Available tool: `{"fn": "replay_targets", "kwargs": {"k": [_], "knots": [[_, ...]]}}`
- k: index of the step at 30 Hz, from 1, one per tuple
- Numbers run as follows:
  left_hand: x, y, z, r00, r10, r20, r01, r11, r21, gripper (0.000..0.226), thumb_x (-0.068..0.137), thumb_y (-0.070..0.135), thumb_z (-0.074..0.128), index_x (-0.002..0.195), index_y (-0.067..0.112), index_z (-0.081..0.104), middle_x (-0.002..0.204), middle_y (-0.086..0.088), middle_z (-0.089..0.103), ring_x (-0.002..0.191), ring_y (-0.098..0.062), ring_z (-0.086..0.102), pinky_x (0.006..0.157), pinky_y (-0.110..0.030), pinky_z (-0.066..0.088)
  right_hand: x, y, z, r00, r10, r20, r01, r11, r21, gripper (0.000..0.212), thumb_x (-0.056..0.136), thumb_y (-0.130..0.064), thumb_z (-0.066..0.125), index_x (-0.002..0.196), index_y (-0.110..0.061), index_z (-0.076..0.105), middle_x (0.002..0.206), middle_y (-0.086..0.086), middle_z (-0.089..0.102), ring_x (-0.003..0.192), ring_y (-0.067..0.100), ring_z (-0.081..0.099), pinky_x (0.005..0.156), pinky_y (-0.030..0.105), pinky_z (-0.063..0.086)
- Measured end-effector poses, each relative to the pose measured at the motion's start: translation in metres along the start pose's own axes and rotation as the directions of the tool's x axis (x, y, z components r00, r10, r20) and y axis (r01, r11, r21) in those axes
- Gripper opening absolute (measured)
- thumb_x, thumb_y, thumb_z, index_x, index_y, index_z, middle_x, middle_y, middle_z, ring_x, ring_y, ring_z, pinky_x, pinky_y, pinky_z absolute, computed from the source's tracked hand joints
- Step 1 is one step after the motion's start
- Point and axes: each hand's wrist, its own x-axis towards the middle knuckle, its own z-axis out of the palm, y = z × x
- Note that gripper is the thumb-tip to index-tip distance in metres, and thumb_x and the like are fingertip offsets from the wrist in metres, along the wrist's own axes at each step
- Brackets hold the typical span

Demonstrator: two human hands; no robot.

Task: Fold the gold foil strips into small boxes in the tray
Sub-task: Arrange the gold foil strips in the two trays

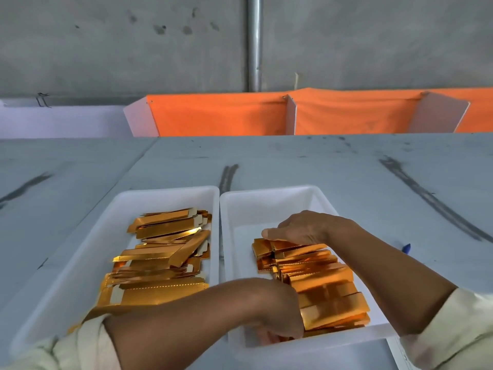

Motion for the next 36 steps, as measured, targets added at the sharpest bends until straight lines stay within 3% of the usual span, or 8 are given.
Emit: {"fn": "replay_targets", "kwargs": {"k": [3,8,12,15,18,25,31,36], "knots": [[0.004,0.002,0.004,0.999,-0.032,0.036,0.042,0.946,-0.321,0.04,0.095,0.013,0.056,0.134,0.011,0.047,0.121,-0.007,0.063,0.107,-0.017,0.065,0.078,-0.022,0.056,-0.001,0.001,0.001,1.0,-0.015,0.005,0.015,1.0,-0.016,0.073,0.085,-0.085,0.019,0.112,-0.03,0.059,0.139,0.003,0.056,0.121,0.025,0.05,0.098,0.04,0.037],[-0.009,-0.003,-0.013,0.942,-0.032,-0.334,0.051,0.998,0.048,0.021,0.09,0.017,0.057,0.11,0.012,0.052,0.084,-0.004,0.061,0.079,-0.019,0.067,0.053,-0.02,0.046,-0.001,0.003,0.0,0.999,-0.032,0.024,0.033,0.999,-0.027,0.074,0.083,-0.086,0.02,0.106,-0.029,0.06,0.126,0.001,0.061,0.11,0.021,0.052,0.094,0.039,0.039],[0.003,-0.007,-0.037,0.793,-0.178,-0.582,0.117,0.983,-0.141,0.049,0.084,0.018,0.065,0.122,0.012,0.035,0.101,-0.007,0.053,0.083,-0.017,0.058,0.052,-0.022,0.039,0.003,0.005,-0.002,1.0,-0.024,0.008,0.024,1.0,0.008,0.063,0.076,-0.089,0.023,0.077,-0.035,0.055,0.1,-0.008,0.059,0.1,0.017,0.053,0.089,0.038,0.039],[0.018,-0.008,-0.046,0.781,-0.285,-0.556,0.097,0.935,-0.342,0.049,0.086,0.013,0.058,0.13,0.009,0.036,0.107,-0.009,0.052,0.09,-0.02,0.056,0.054,-0.022,0.038,0.003,0.007,-0.001,1.0,0.019,0.006,-0.02,0.997,0.072,0.068,0.079,-0.088,0.026,0.097,-0.033,0.062,0.126,0.0,0.059,0.113,0.023,0.05,0.098,0.04,0.036],[0.029,-0.009,-0.047,0.825,-0.313,-0.47,0.02,0.848,-0.529,0.01,0.086,-0.004,0.051,0.086,0.006,0.053,0.076,-0.007,0.048,0.069,-0.016,0.047,0.054,-0.022,0.035,0.004,0.009,-0.002,0.994,0.105,-0.015,-0.102,0.982,0.159,0.086,0.084,-0.085,0.025,0.138,-0.025,0.055,0.149,0.007,0.048,0.134,0.029,0.044,0.11,0.045,0.034],[0.043,0.002,-0.04,0.861,-0.28,-0.425,-0.137,0.676,-0.724,0.023,0.086,-0.009,0.042,0.075,0.01,0.048,0.071,-0.009,0.047,0.07,-0.019,0.052,0.057,-0.023,0.043,0.003,0.013,-0.002,0.994,0.061,-0.089,-0.058,0.998,0.034,0.069,0.098,-0.068,0.022,0.133,-0.024,0.061,0.142,0.005,0.056,0.127,0.025,0.05,0.1,0.037,0.037],[0.036,-0.003,-0.049,0.849,-0.308,-0.429,-0.122,0.676,-0.727,0.019,0.085,-0.007,0.045,0.076,0.009,0.049,0.077,-0.01,0.046,0.076,-0.02,0.048,0.066,-0.028,0.039,0.003,0.016,0.003,0.996,0.028,-0.086,-0.027,1.0,0.013,0.07,0.097,-0.069,0.017,0.097,-0.02,0.068,0.095,0.003,0.065,0.09,0.015,0.056,0.083,0.033,0.038],[0.031,0.001,-0.041,0.927,-0.224,-0.301,-0.15,0.513,-0.845,0.03,0.08,-0.019,0.038,0.089,0.006,0.051,0.086,-0.015,0.05,0.089,-0.026,0.055,0.067,-0.027,0.048,0.004,0.015,0.006,0.993,0.05,-0.105,-0.044,0.998,0.051,0.076,0.093,-0.076,0.016,0.127,-0.028,0.064,0.135,0.003,0.06,0.122,0.023,0.052,0.101,0.039,0.04]]}}
